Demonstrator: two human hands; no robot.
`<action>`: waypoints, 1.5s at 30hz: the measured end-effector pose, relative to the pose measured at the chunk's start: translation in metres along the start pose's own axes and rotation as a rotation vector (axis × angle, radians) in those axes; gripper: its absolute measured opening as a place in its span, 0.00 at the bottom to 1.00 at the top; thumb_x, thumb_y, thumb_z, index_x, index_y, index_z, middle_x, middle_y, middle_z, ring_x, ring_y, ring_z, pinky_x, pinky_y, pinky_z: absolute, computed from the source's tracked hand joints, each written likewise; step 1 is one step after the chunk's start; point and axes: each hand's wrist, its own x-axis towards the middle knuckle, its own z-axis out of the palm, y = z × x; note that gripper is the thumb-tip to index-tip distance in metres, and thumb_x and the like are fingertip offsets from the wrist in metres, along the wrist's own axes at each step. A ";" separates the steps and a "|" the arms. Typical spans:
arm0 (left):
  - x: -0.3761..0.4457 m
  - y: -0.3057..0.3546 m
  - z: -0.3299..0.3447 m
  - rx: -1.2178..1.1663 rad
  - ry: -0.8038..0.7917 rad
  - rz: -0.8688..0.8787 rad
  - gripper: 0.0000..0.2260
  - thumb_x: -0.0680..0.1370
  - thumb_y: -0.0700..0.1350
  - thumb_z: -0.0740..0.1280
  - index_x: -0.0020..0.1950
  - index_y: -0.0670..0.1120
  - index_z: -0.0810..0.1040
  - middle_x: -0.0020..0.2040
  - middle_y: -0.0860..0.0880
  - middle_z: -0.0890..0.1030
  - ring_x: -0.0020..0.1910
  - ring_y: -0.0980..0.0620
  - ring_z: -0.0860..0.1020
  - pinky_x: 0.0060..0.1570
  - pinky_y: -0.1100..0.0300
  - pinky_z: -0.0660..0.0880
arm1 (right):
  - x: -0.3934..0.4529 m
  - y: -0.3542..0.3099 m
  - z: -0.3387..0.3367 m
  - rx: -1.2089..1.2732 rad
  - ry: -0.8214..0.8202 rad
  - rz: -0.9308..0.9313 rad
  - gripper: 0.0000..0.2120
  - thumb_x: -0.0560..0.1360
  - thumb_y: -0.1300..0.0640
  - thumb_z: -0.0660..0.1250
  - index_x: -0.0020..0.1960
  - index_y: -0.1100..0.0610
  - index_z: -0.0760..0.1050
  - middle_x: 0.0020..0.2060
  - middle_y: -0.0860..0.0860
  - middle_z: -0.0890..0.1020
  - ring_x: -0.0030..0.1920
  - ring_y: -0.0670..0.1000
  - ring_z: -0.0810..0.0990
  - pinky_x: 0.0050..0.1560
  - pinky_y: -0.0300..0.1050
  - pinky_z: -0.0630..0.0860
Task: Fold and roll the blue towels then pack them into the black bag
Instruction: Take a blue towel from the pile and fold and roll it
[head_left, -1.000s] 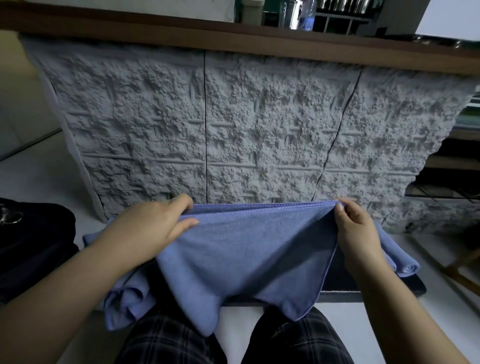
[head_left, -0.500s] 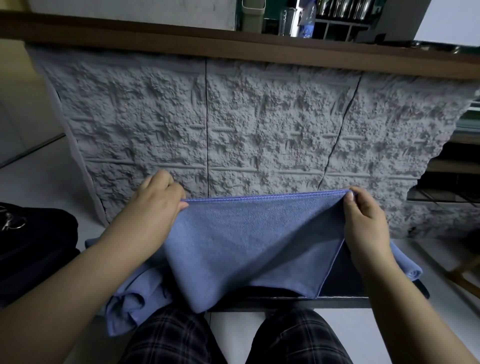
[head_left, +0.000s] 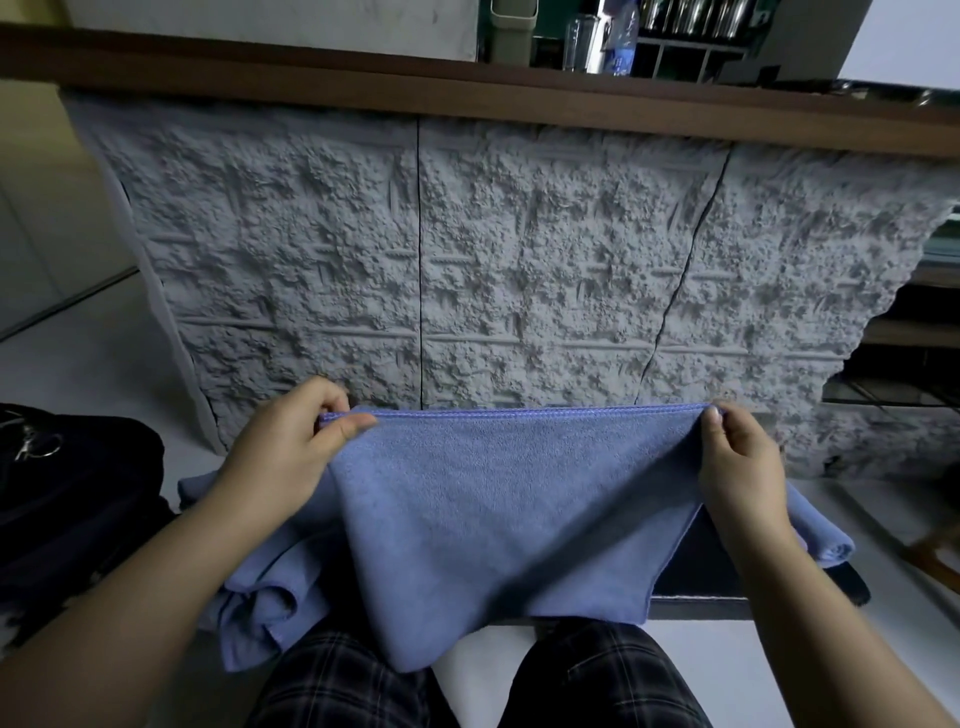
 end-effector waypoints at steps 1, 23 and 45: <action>-0.001 -0.001 0.002 -0.029 0.010 -0.023 0.12 0.69 0.57 0.67 0.35 0.51 0.69 0.28 0.49 0.70 0.28 0.55 0.65 0.33 0.55 0.65 | 0.000 0.001 0.001 -0.019 0.003 0.015 0.11 0.82 0.58 0.56 0.44 0.60 0.72 0.34 0.49 0.73 0.38 0.47 0.68 0.38 0.44 0.62; -0.055 0.104 0.034 -0.691 -0.370 -0.021 0.12 0.69 0.40 0.67 0.50 0.51 0.78 0.46 0.56 0.84 0.48 0.61 0.81 0.47 0.72 0.72 | -0.072 -0.087 0.020 0.427 -0.315 0.116 0.17 0.77 0.58 0.65 0.29 0.54 0.70 0.23 0.45 0.70 0.27 0.44 0.66 0.29 0.40 0.62; -0.058 0.100 0.026 0.002 0.057 0.124 0.10 0.66 0.45 0.76 0.36 0.55 0.75 0.36 0.66 0.73 0.35 0.68 0.70 0.36 0.76 0.65 | -0.118 -0.110 0.021 0.407 -0.686 -0.115 0.06 0.77 0.60 0.66 0.49 0.54 0.82 0.43 0.49 0.85 0.48 0.48 0.83 0.51 0.46 0.78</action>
